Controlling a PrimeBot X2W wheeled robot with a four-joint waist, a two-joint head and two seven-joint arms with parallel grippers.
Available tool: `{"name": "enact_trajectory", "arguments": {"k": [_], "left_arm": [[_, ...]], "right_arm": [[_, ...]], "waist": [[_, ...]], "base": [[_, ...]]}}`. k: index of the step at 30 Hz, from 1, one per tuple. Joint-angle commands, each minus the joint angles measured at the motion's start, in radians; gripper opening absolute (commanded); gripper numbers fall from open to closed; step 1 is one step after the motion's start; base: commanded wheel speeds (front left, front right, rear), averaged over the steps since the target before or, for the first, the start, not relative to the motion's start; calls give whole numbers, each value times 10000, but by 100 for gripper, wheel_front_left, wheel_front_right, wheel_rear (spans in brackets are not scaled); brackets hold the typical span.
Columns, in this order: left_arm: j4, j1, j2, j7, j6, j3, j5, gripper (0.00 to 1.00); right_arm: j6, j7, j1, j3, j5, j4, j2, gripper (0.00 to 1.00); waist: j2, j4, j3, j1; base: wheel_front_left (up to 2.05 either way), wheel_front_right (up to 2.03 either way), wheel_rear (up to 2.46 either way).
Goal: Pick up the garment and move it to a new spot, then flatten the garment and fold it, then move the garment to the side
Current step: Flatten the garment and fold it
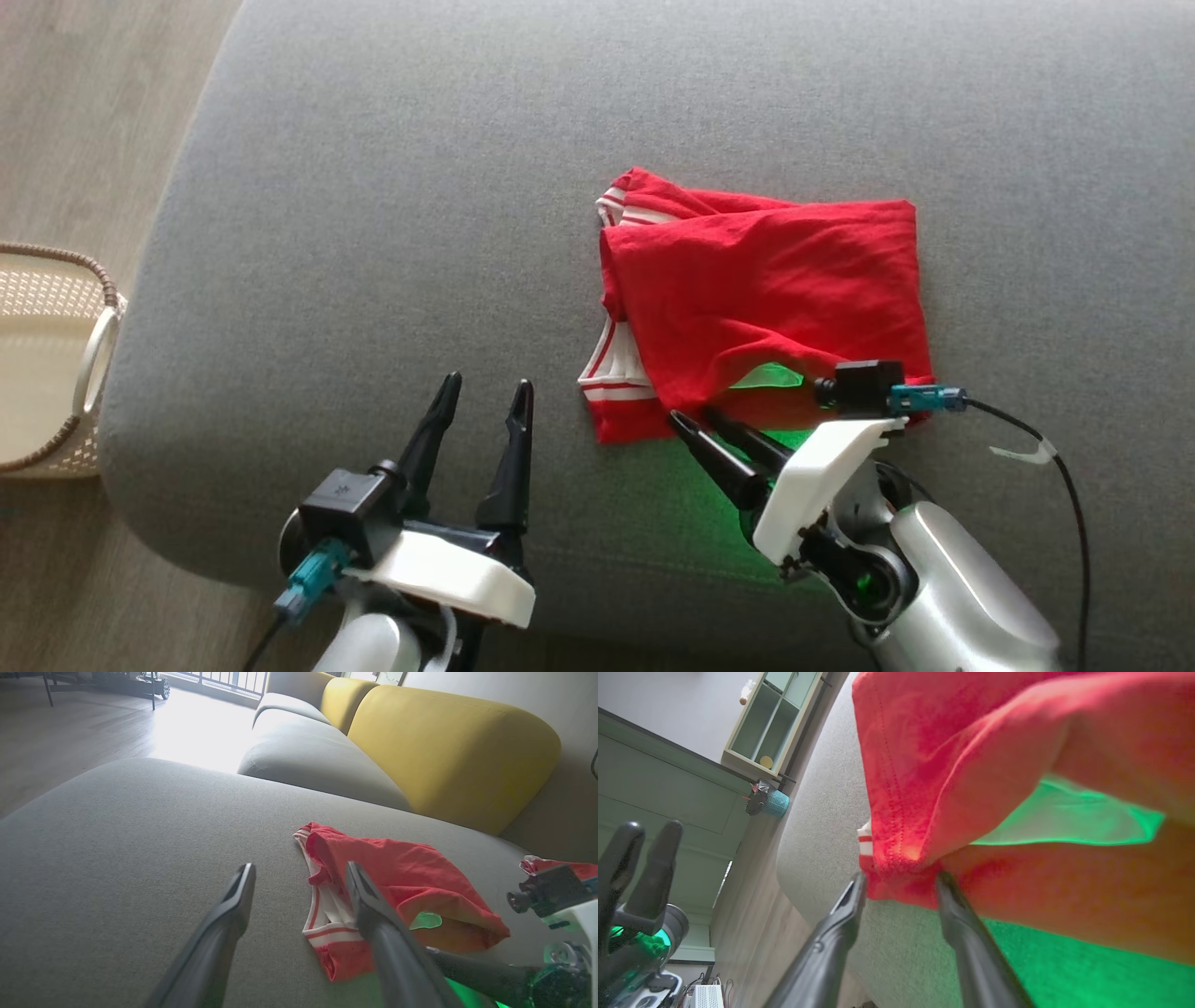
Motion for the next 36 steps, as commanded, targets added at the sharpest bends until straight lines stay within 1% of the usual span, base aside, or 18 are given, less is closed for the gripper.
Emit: {"name": "enact_trajectory", "arguments": {"k": [1, 3, 4, 5, 7, 14, 23, 28, 29, 30, 31, 32, 36], "left_arm": [[-298, -198, 99, -47, 25, 220, -63, 100], [-286, -219, 92, -54, 23, 210, -65, 100], [-273, -243, 86, -62, 22, 204, -65, 100], [-271, -255, 84, -65, 22, 203, -64, 100], [-268, -274, 81, -73, 28, 206, -62, 100], [-244, -303, 70, -95, 42, 206, -58, 100], [-224, -342, 46, -116, 33, 179, -57, 100], [-166, -420, 29, -123, -7, 154, -70, 100], [-152, -432, 27, -125, -11, 157, -75, 100], [-140, -441, 24, -126, -13, 162, -80, 100], [-129, -446, 21, -128, -13, 167, -86, 100], [-120, -447, 19, -129, -11, 175, -91, 100], [-104, -421, 23, -133, 12, 219, -107, 100]], "right_arm": [[-2, -178, -443, 290, 116, -174, 155, 72], [-2, -300, -607, 404, 231, 42, 155, 48], [-2, -435, -770, 510, 305, 246, 155, 32], [-2, -502, -844, 565, 350, 327, 155, 23], [-2, -619, -978, 687, 420, 462, 155, 0], [-2, -859, -1305, 1153, 670, 649, 156, 0], [-2, -1321, -1739, 2074, 1669, 411, 156, 0], [-2, -1501, -1991, 2713, 2138, 827, 156, 0], [-2, -1500, -2037, 2810, 2186, 1000, 156, 10], [-2, -1477, -2090, 2911, 2201, 1188, 156, 42], [-2, -1472, -2139, 2985, 2216, 1355, 156, 87], [-2, -1459, -2180, 3039, 2238, 1535, 156, 100], [-2, -1337, -2301, 3236, 2201, 1933, 156, 100]], "waist": [[0, 25, 37, 0], [0, 54, 71, 0], [0, 86, 107, 0], [0, 99, 125, 0], [0, 123, 158, 0], [0, 203, 215, 0], [0, 270, 283, 0], [0, 353, 362, 0], [0, 369, 376, 0], [0, 382, 386, 0], [0, 391, 395, 0], [0, 391, 402, 0], [0, 321, 408, 0]], "base": [[0, 0, 0], [0, 0, 0], [0, 0, 0], [0, 0, 0], [0, 0, 0], [0, 0, 0], [0, 0, 0], [0, 0, 0], [0, 0, 0], [0, 0, 0], [0, 0, 0], [0, 0, 0], [0, 0, 0]]}}
